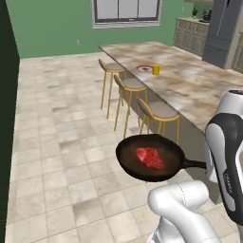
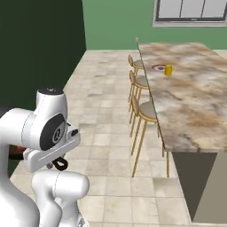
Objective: Pick up the pan with the steak in it and place it on the dining table. Then place the steak on the plate.
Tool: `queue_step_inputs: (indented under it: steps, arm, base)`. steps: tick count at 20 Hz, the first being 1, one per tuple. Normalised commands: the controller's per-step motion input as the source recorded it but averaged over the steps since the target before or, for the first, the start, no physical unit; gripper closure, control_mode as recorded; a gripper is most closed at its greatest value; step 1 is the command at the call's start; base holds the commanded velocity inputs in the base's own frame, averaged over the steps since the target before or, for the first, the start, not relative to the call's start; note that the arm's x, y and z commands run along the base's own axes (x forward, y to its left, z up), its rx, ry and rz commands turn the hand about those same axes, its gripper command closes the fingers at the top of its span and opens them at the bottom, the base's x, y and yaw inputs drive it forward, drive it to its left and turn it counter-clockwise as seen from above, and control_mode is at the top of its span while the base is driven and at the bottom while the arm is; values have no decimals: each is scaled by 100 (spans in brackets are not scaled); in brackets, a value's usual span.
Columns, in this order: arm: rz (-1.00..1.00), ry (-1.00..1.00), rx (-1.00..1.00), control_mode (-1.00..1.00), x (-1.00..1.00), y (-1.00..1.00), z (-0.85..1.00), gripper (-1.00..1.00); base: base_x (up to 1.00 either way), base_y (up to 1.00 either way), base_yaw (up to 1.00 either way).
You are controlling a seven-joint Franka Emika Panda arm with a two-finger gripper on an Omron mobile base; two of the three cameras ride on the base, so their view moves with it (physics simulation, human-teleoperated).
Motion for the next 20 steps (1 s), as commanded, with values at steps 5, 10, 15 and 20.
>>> queue_step_inputs:
  steps: [5,10,15,20]
  arm:
    - [0,0,0,100,0,0,0,100]
    - [0,0,0,100,0,0,0,100]
    - [0,0,0,100,0,0,0,100]
    - [0,0,0,100,0,0,0,100]
  base:
    - [18,89,-15]
    - [72,68,-11]
    - [100,55,-13]
    - [100,52,-16]
